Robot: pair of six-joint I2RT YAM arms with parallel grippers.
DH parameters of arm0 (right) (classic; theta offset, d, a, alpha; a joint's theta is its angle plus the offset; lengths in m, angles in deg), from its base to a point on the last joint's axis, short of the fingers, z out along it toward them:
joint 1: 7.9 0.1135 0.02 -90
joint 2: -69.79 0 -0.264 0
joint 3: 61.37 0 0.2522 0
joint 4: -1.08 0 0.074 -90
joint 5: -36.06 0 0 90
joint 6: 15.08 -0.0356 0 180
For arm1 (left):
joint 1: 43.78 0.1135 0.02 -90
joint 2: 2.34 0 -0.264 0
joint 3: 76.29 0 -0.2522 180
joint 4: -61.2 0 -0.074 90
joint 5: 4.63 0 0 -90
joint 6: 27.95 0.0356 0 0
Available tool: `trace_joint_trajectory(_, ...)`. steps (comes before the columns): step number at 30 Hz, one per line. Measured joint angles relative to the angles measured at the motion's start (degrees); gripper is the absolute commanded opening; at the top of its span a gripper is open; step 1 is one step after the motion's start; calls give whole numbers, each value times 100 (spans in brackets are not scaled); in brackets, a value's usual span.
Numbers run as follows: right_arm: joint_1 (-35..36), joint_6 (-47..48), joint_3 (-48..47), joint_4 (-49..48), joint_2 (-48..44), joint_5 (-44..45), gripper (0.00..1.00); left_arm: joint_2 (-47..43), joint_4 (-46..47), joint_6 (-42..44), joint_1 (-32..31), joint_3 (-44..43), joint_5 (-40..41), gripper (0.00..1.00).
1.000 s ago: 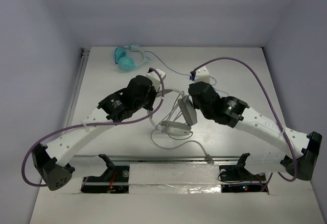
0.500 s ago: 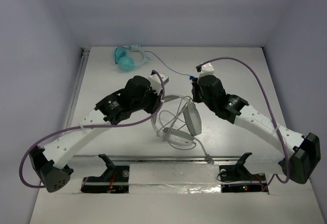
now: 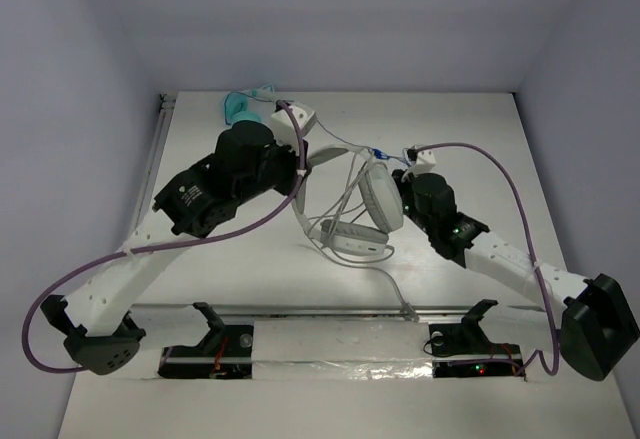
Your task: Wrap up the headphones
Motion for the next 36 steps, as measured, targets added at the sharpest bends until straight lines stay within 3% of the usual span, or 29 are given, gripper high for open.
trace_joint_trajectory(1,2,-68,142,-234,-7,-146,24,39,-61,-2,0,-160,20,0)
trace_joint_trajectory(4,2,-291,400,-813,79,-584,35,153,-109,-35,0,-564,63,0)
trace_joint_trajectory(10,7,-769,957,-2177,590,-1370,51,367,-101,-136,11,-1014,87,0)
trace_joint_trajectory(17,13,-1086,1408,-3790,1589,-2221,59,719,-177,-175,11,-1346,33,0)
trace_joint_trajectory(30,87,-1287,774,-5727,3571,-2837,62,1021,-455,-326,11,-2247,-369,0)
trace_joint_trajectory(33,190,-1329,671,-5877,3836,-2898,56,1025,-505,-348,11,-2317,-400,0)
trace_joint_trajectory(36,269,-1401,671,-5978,3910,-2962,40,1060,-546,-358,11,-2389,-367,0)
